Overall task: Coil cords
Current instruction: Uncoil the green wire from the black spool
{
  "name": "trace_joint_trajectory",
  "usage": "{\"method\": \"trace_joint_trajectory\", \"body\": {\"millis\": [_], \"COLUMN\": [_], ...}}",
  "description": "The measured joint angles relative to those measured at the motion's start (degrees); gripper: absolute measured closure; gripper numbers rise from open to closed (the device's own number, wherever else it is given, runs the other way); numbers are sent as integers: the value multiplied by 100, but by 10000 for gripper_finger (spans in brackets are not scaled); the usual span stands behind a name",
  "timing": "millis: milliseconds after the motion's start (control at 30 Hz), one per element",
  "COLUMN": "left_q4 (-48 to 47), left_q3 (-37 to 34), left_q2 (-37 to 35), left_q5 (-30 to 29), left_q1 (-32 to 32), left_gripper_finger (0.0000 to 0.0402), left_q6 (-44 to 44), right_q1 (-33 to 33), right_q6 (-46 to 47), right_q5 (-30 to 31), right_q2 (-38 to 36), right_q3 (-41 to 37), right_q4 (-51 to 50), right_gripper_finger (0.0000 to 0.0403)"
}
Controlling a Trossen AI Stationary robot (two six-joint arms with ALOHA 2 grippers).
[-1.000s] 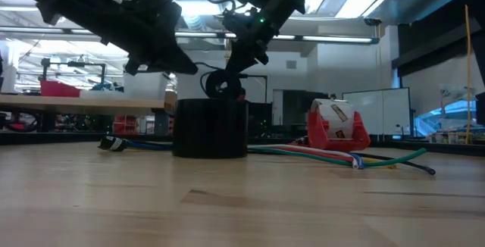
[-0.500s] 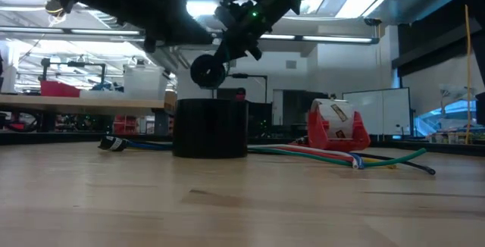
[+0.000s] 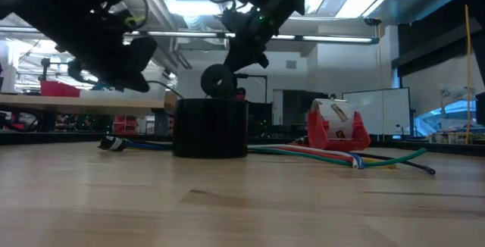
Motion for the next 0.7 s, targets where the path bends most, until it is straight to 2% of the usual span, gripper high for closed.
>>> {"method": "trace_joint_trajectory", "body": {"millis": [233,333,400,533,700], "left_q4": [-803,-704,-416,963,3518], "left_q3": [-2,-2,5,28,37], "left_q2": [-671,-1120,-1417,-1808,-1865], "left_q5": [-930,-1277,-1325,-1134,-505], "left_q1": [186,245,223,32,-292], "left_gripper_finger": [401,401,401,401,401], "left_q6": [-388,-227,183,1708,4149], "right_q1": [0,-6,-7,-68,-201], "right_q6": [27,30,28,26,36], "right_q5": [-76,-51,144,476,530], "right_q2": [0,0,0,0,0], "right_q3": [0,0,0,0,0], "right_q4": [11,15,63,376,962], "right_gripper_finger": [402,402,402,402,402]}}
